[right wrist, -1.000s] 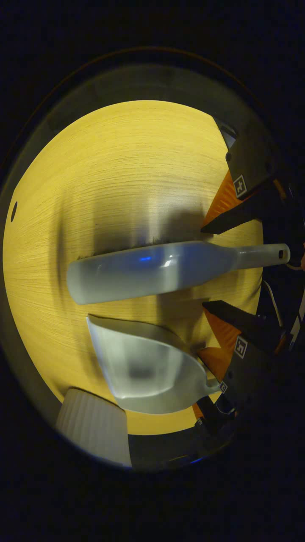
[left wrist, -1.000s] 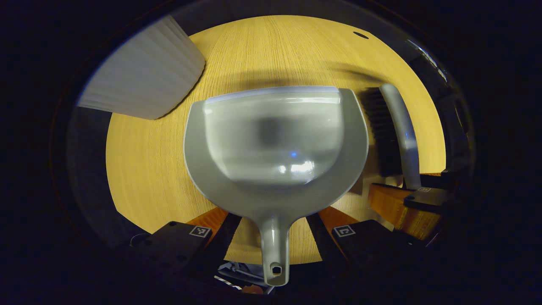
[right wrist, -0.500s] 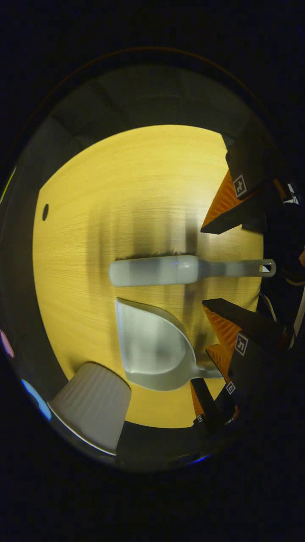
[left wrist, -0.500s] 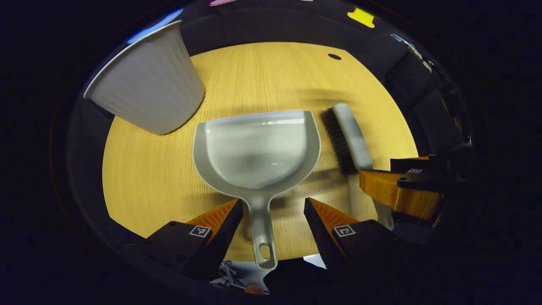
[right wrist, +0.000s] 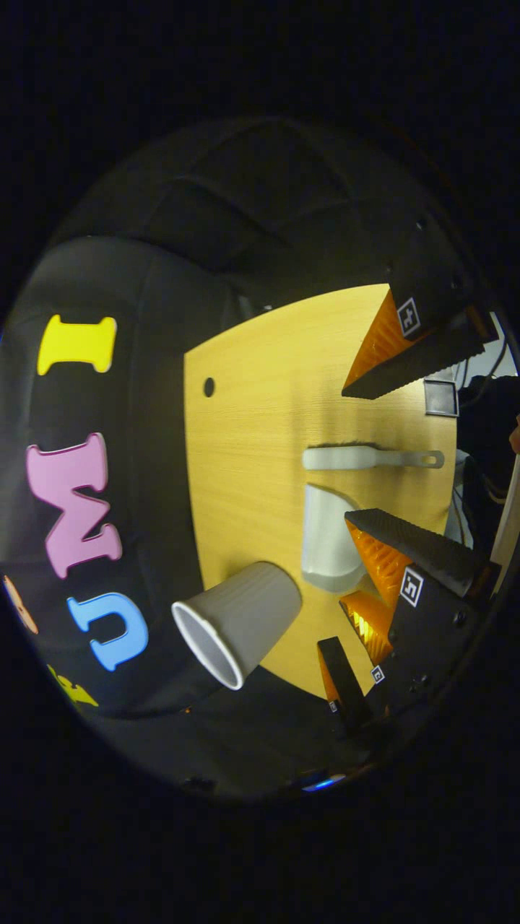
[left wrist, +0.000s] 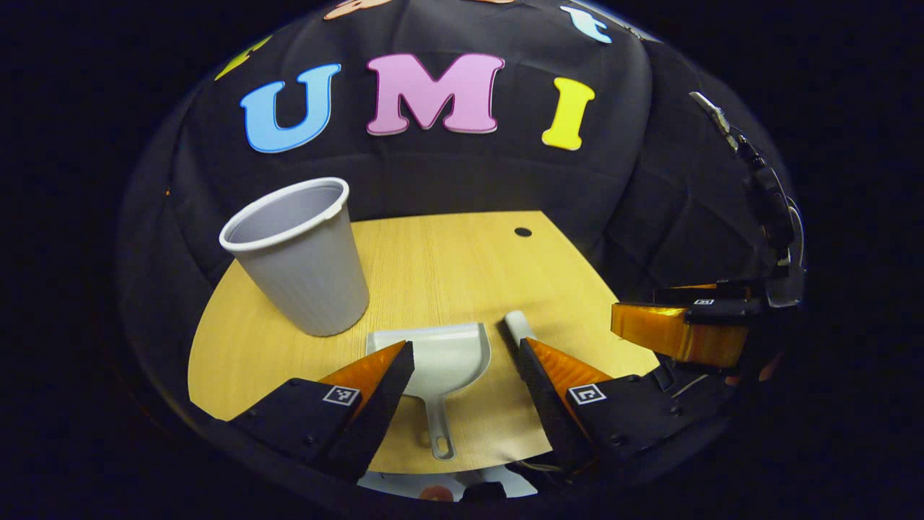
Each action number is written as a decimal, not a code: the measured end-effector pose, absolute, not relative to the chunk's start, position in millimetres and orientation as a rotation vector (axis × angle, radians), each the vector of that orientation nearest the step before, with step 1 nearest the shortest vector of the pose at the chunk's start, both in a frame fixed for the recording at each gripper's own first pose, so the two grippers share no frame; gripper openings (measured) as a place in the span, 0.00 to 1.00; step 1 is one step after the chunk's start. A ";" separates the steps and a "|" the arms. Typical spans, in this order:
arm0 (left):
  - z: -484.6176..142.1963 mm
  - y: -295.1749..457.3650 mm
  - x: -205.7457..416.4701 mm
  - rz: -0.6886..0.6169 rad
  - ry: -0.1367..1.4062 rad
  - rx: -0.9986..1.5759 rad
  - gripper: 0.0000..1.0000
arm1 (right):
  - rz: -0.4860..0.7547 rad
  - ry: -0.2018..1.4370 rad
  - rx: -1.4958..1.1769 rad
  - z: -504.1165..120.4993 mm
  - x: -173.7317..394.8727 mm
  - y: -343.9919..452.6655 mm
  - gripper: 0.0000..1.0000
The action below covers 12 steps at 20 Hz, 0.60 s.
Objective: Pick up the small broom and dustpan from the desktop, sweep the trash into the dustpan with the broom, and then empty the trash into the garbage bin.
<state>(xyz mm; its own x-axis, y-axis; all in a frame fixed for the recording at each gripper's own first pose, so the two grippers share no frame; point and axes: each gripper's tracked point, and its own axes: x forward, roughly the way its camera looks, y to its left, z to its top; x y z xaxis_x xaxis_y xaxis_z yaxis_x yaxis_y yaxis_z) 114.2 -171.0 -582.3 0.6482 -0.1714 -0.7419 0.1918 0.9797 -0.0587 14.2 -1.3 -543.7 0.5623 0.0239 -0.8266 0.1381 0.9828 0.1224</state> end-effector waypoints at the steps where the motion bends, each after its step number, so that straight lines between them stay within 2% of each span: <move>1: -581.2 -169.3 109.9 -0.213 0.787 0.009 0.87 | -0.070 0.894 0.165 -532.1 19.9 -2.8 0.99; 5: -568.9 -161.6 93.7 -0.174 0.593 -0.023 0.87 | -0.090 0.558 0.103 -514.6 24.5 -4.3 0.98; 7: -565.3 -162.6 95.8 -0.154 0.420 -0.031 0.87 | -0.087 0.382 0.074 -520.4 25.5 -3.7 0.98; 9: -556.9 -159.5 93.0 -0.115 0.270 0.002 0.85 | -0.090 0.281 0.049 -534.2 27.5 -7.0 0.97; 12: -550.8 -166.1 89.8 -0.059 0.163 0.028 0.84 | -0.088 0.171 0.041 -547.1 33.9 -7.7 0.97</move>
<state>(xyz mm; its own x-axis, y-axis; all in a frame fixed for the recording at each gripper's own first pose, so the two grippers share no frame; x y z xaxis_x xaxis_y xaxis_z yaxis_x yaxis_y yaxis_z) 89.8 -166.1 -550.8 0.9850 -0.0565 -0.1631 0.0611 0.9979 0.0235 33.9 -7.7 -547.1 0.9816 -0.0840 -0.1715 0.0910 0.9953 0.0334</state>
